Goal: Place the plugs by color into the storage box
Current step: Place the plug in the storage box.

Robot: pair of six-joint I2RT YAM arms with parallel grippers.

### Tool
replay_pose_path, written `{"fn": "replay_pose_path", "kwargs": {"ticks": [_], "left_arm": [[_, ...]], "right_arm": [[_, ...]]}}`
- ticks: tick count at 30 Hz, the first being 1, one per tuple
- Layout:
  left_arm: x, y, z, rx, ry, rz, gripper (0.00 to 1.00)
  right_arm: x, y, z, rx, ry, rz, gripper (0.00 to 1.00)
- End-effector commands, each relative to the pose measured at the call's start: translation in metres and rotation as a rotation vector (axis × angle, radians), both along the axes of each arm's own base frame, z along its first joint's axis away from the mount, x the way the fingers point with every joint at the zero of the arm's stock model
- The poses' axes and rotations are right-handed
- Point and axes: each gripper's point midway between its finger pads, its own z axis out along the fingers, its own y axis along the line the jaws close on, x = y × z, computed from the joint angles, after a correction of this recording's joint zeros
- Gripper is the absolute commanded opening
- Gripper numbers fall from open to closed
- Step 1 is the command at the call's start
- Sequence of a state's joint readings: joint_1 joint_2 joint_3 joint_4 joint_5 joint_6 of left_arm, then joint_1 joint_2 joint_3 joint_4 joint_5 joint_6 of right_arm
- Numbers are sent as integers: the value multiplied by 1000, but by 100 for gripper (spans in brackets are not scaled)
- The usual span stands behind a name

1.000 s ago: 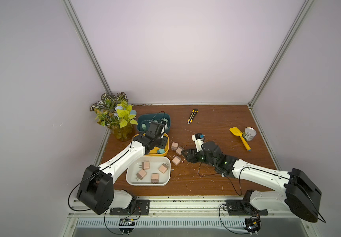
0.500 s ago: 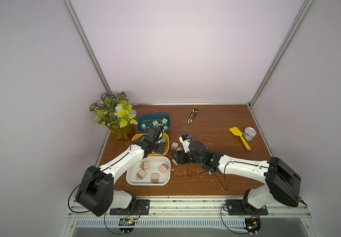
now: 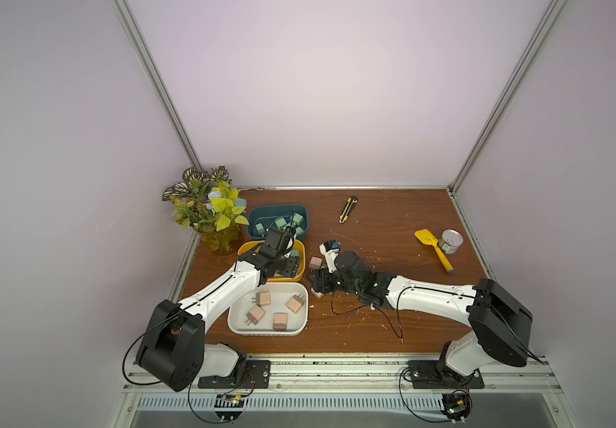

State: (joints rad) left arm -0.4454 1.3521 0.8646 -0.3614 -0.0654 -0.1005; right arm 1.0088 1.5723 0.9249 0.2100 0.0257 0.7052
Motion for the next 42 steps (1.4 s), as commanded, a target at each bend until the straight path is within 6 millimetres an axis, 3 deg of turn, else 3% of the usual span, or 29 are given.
{"fn": "replay_pose_path", "kwargs": {"ticks": [1, 14, 22, 32, 42], "left_arm": [[-1, 3, 5, 2, -23, 3, 76], [1, -4, 5, -22, -16, -17, 73], [-4, -9, 0, -41, 28, -40, 72], [-48, -30, 22, -235, 123, -92, 70], [-81, -64, 30, -332, 186, -170, 69]], "right_arm": [[7, 6, 19, 17, -43, -10, 64], [9, -14, -7, -157, -51, -28, 65], [-1, -26, -26, -242, -78, 14, 69], [-2, -29, -58, -327, -75, 30, 70], [0, -27, -72, -413, -81, 48, 70]]}}
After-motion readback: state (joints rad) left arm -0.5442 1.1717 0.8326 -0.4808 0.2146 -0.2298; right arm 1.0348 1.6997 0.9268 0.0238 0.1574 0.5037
